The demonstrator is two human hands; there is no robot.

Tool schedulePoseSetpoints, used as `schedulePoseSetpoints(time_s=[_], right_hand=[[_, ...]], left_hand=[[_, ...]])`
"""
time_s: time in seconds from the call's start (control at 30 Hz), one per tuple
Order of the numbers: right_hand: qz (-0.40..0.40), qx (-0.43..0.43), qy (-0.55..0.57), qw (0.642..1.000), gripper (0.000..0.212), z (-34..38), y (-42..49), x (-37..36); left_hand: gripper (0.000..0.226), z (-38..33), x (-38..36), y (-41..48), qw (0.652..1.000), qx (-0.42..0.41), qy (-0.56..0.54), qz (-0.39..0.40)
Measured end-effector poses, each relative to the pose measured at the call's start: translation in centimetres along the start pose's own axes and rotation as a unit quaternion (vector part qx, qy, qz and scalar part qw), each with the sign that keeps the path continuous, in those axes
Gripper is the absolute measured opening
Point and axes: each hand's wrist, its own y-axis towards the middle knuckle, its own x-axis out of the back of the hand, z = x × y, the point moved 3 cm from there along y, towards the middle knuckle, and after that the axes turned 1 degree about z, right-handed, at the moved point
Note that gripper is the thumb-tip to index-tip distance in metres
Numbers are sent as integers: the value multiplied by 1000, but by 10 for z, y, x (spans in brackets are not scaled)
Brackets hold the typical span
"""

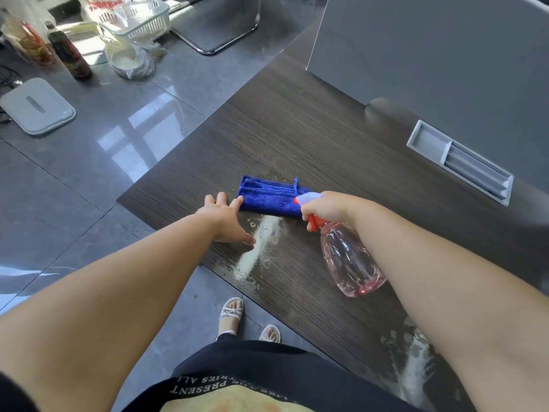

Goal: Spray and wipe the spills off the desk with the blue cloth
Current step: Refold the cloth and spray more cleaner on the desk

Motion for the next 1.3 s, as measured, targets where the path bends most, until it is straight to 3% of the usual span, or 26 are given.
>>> schedulePoseSetpoints(time_s=[0.17, 0.33, 0.5, 0.7, 0.83, 0.97, 1.17, 1.3], right_hand=[[-20, -9, -29, 999, 22, 3, 3, 2], [4, 23, -10, 1000, 48, 23, 7, -15], [-15, 64, -1, 998, 6, 49, 13, -28], [58, 58, -54, 995, 4, 50, 7, -29], [24, 33, -72, 997, 6, 29, 2, -15], [17, 14, -58, 998, 33, 7, -4, -1], [-30, -11, -82, 996, 9, -4, -6, 6], [-48, -5, -51, 998, 27, -5, -5, 7]], left_hand=[[111, 0, 0, 0, 1000, 0, 2, 0], [112, 1, 0, 1, 1000, 2, 1, 2], [109, 2, 0, 1, 1000, -4, -3, 1], [109, 7, -1, -1, 1000, -9, 1, 2], [110, 6, -1, -1, 1000, -14, 6, -3], [110, 4, 0, -3, 1000, -15, 12, -1], [111, 7, -4, -2, 1000, -15, 5, -3], [109, 8, -5, -3, 1000, -15, 6, -5]])
